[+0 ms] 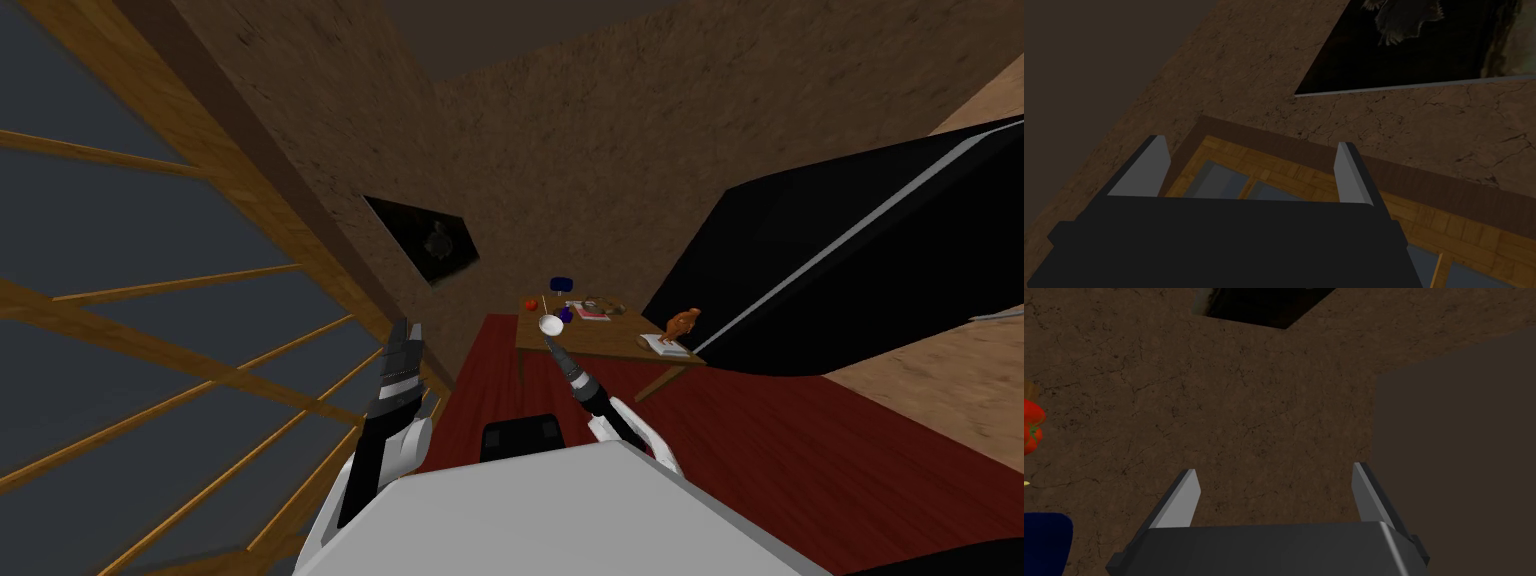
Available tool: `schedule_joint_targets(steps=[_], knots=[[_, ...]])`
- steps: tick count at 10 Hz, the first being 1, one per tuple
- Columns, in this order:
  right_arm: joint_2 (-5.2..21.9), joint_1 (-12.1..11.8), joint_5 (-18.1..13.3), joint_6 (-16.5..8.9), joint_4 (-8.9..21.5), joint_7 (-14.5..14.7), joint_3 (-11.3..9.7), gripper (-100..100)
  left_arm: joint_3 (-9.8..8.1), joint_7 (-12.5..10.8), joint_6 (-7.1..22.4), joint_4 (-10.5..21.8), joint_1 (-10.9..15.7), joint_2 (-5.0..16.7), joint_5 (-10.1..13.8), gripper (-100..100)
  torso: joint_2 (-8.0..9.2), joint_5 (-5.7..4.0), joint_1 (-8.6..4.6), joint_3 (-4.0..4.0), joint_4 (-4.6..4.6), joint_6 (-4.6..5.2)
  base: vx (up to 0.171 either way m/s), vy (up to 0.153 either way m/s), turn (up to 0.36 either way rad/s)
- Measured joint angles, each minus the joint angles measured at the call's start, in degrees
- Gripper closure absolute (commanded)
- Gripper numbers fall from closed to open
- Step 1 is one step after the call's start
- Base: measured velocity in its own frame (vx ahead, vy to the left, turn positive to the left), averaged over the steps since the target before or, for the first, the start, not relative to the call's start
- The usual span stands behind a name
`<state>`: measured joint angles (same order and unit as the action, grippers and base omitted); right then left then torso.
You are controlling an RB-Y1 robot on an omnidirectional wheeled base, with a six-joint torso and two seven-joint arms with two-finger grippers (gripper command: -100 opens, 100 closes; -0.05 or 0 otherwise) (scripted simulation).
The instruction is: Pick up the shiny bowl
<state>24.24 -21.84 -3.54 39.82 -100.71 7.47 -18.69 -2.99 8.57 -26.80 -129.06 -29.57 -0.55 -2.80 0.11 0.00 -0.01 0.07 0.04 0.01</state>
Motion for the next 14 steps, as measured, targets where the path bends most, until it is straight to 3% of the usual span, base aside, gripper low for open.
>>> schedule_joint_targets(steps=[5,12,14], knots=[[4.2,2.1,-1.8,0.9,7.5,0.4,-3.6,-100,0.00,0.0,0.0,0.0,0.0,0.0,0.0,0,-0.03,0.01,0.01,-0.02,-0.01,0.01,-0.029,0.011,0.086],[11.1,7.4,-5.8,0.8,20.2,0.9,-11.0,-100,0.00,0.0,0.0,0.0,0.0,0.0,0.0,0,-0.09,0.01,0.02,-0.05,-0.01,-0.02,-0.018,0.016,0.125],[12.3,7.5,-6.3,1.0,22.5,1.1,-11.8,-100,-0.01,0.0,0.0,0.0,0.0,0.0,0.0,0,-0.10,0.01,-0.02,-0.06,-0.02,0.04,-0.001,0.005,-0.023]])
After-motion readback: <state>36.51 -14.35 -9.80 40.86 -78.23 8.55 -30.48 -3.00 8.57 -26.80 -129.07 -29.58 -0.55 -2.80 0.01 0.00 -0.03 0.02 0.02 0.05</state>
